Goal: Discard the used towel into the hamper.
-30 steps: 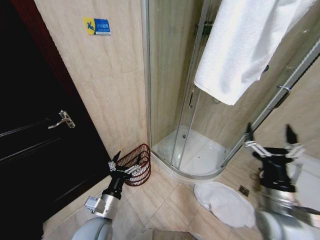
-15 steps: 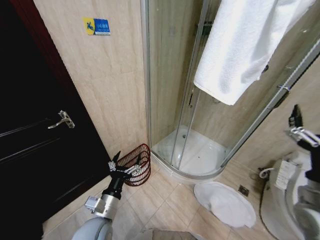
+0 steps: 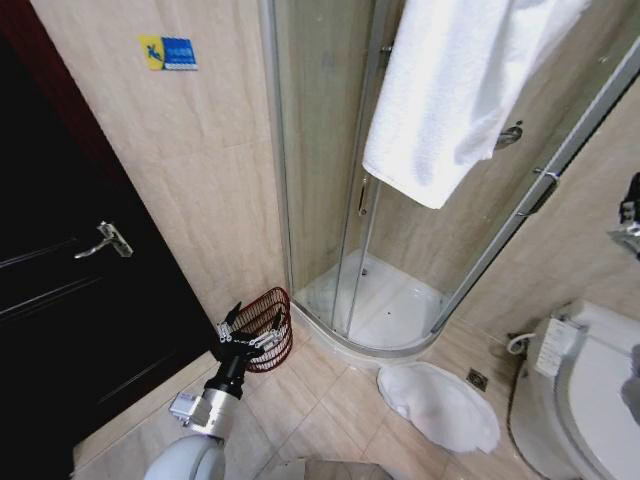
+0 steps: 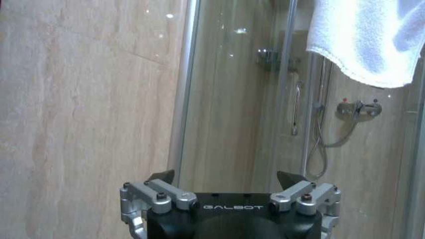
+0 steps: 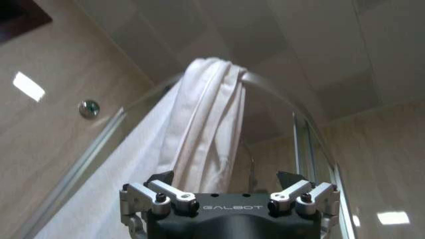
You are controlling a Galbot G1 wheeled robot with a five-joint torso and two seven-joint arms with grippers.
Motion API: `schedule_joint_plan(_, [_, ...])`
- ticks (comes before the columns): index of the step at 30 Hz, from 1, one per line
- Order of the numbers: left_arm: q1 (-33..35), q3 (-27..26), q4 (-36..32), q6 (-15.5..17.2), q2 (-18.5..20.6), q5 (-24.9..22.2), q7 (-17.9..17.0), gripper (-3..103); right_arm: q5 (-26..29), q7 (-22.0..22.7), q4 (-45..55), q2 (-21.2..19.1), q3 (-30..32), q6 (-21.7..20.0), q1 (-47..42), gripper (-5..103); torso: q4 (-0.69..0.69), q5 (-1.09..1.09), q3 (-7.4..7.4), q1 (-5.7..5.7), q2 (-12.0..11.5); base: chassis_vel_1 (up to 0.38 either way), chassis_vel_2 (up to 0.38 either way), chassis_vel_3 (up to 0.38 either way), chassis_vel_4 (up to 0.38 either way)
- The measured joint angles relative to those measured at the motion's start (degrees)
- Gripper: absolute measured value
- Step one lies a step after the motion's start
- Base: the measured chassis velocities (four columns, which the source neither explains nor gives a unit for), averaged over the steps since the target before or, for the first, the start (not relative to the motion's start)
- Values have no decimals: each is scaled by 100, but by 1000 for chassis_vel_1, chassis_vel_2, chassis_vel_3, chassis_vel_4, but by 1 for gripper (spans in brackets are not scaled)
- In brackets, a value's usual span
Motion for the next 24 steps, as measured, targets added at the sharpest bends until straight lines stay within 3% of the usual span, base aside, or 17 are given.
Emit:
schedule_joint_plan(6, [0, -1, 1, 0, 2, 0, 0, 100, 142, 16, -176, -359, -211, -41, 424, 100, -1, -3, 0, 0, 0, 0, 0, 0, 0])
schedule_joint_plan(13, [0, -1, 0, 0, 1, 0, -1, 100, 18, 463, -635, -839, -1212, -414, 1673, 100, 1, 1, 0, 0, 0, 11, 10, 18, 16])
schedule_joint_plan(18, [0, 0, 0, 0, 2, 0, -1, 100, -7, 491, -1017, -1013, -1518, -513, 2213, 100, 1, 2, 0, 0, 0, 61, 55, 77, 69])
schedule_joint_plan(24, [0, 0, 1, 0, 3, -1, -1, 100, -31, 591, -1558, -1349, -1818, -945, 3161, 100, -1, -1, 0, 0, 0, 99, 91, 79, 84])
